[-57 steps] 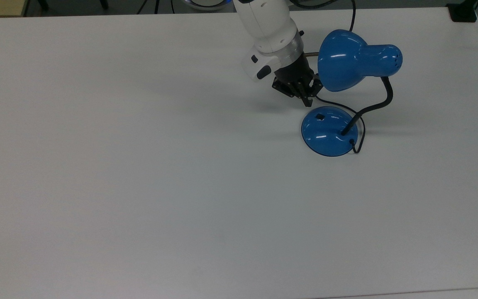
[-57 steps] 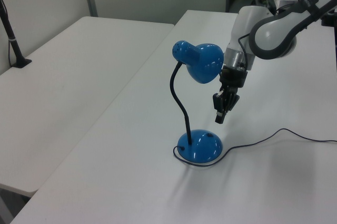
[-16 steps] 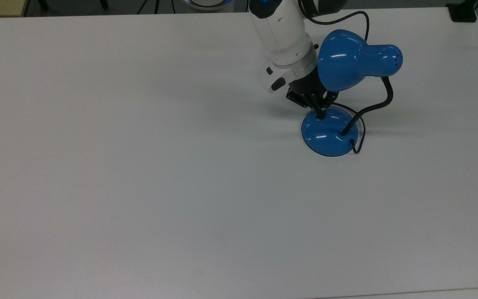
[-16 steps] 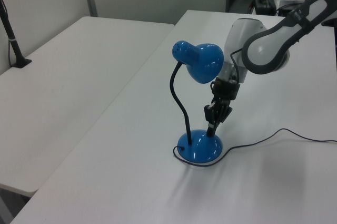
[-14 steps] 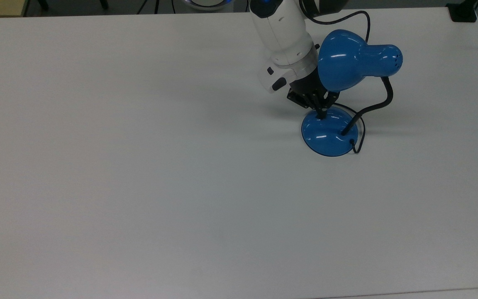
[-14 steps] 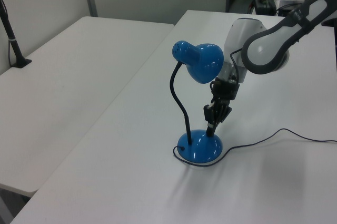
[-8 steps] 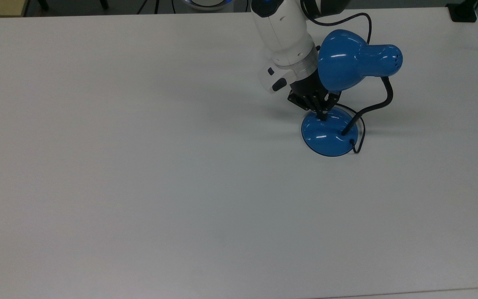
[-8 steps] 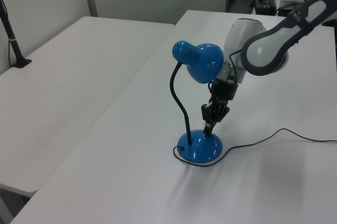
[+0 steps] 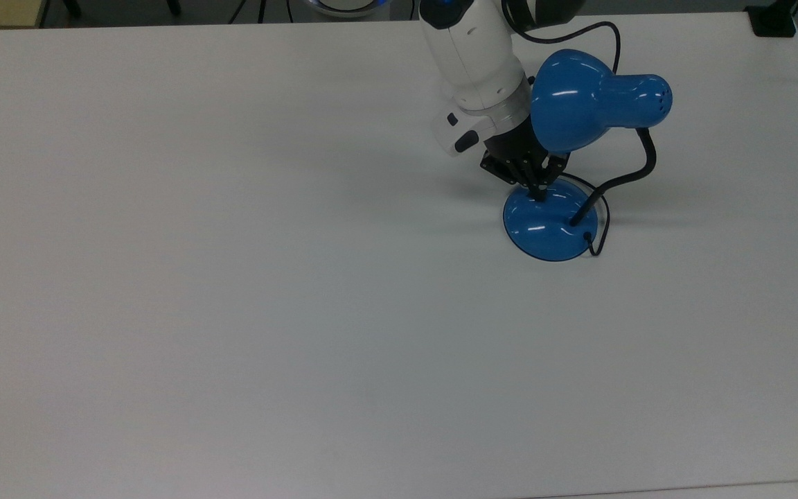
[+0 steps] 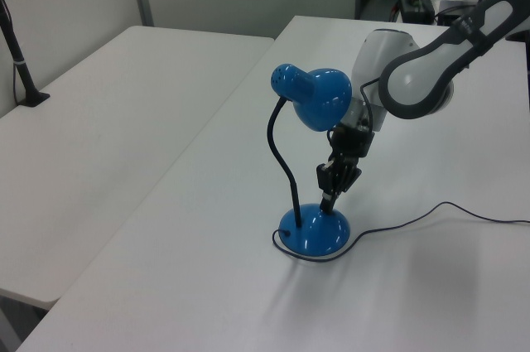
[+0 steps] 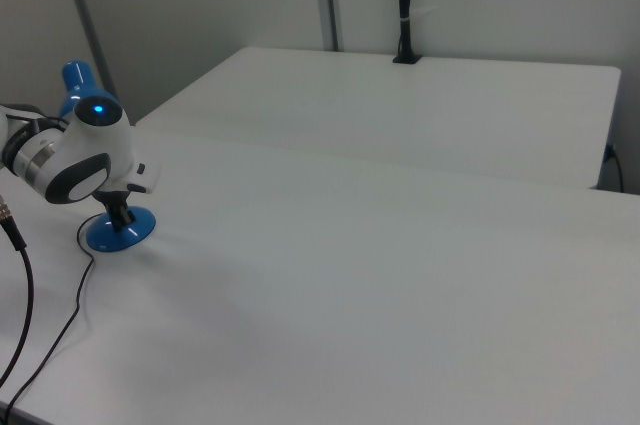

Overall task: Turn on the lamp
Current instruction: 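Press down on the lamp base switch with the gripper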

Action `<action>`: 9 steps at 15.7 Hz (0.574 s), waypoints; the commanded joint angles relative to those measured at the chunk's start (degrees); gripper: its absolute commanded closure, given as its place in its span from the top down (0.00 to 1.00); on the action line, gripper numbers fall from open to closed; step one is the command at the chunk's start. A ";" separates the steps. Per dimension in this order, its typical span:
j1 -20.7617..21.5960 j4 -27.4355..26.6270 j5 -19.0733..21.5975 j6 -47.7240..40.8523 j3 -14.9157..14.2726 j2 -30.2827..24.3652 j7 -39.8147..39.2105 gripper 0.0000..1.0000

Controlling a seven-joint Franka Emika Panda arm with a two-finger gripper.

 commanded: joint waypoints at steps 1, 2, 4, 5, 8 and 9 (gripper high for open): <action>1.11 0.06 0.95 1.26 -0.19 0.73 0.71 0.00; 1.11 0.06 0.95 1.26 -0.19 0.82 0.71 0.00; 1.02 0.06 0.95 1.26 -0.19 1.08 0.70 0.00; 1.02 0.06 0.95 1.35 -0.19 1.52 0.71 0.00; 1.46 0.06 0.86 1.44 -0.19 1.87 0.70 0.00; 1.55 0.06 0.77 1.44 -0.19 2.31 0.71 0.00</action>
